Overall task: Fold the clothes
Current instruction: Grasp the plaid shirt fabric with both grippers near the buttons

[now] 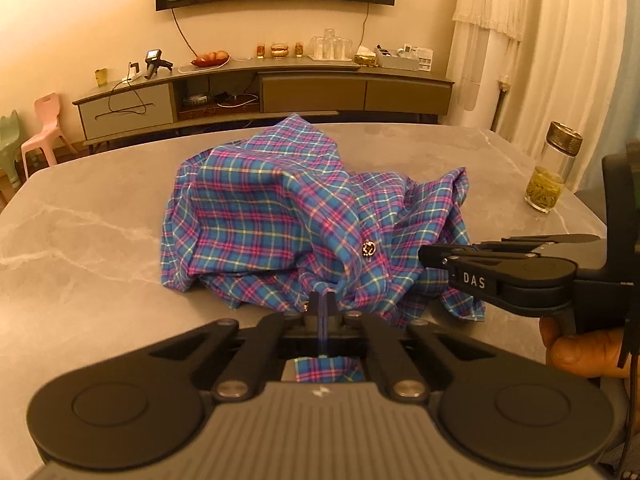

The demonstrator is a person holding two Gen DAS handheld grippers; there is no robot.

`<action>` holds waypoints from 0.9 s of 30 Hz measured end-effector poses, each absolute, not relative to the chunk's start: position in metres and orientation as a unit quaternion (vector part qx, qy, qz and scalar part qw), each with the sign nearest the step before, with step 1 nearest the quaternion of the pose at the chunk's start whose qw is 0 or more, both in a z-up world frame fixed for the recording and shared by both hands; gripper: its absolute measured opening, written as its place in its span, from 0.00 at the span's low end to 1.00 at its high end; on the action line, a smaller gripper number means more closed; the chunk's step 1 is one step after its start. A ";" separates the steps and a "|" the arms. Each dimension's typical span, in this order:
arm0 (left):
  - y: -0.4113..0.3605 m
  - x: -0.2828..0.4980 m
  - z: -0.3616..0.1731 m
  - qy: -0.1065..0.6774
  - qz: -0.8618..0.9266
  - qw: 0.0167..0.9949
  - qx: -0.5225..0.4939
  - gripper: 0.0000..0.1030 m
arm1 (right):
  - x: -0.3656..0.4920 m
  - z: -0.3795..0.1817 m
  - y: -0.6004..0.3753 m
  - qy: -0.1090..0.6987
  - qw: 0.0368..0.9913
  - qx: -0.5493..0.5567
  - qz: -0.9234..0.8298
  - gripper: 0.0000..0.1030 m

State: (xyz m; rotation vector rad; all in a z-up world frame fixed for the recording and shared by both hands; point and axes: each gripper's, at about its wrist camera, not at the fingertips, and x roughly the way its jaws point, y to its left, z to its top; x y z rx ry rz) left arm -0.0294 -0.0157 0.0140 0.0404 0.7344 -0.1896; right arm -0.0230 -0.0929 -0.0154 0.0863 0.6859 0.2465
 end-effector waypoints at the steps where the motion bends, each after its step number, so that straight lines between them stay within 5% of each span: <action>1: -0.015 -0.029 0.013 0.359 -0.092 0.929 0.019 0.00 | -0.023 -0.015 -0.094 0.334 0.934 0.043 0.121 0.00; 9: -0.007 -0.022 0.010 0.365 -0.097 0.926 0.006 0.03 | -0.022 -0.017 -0.096 0.336 0.934 0.047 0.115 0.00; 12: -0.001 -0.020 0.008 0.363 -0.099 0.926 -0.004 0.33 | -0.024 -0.015 -0.097 0.330 0.936 0.050 0.108 0.00; 13: 0.000 -0.020 0.008 0.361 -0.099 0.927 -0.006 0.50 | -0.025 -0.015 -0.098 0.328 0.937 0.051 0.106 0.02; 14: 0.001 -0.019 0.007 0.357 -0.099 0.929 -0.006 0.62 | -0.025 -0.014 -0.099 0.326 0.938 0.052 0.104 0.08; 16: 0.004 -0.017 0.007 0.353 -0.100 0.930 -0.011 0.76 | -0.026 -0.013 -0.100 0.322 0.940 0.055 0.099 0.37; 17: 0.006 -0.016 0.007 0.352 -0.100 0.931 -0.014 0.83 | -0.027 -0.013 -0.100 0.320 0.941 0.056 0.097 0.64; 18: 0.008 -0.014 0.006 0.351 -0.100 0.931 -0.016 0.86 | -0.027 -0.012 -0.101 0.319 0.941 0.057 0.094 0.78; 27: 0.035 0.004 -0.015 0.359 -0.105 0.927 -0.036 0.95 | -0.036 -0.007 -0.089 0.314 0.940 0.078 0.107 0.84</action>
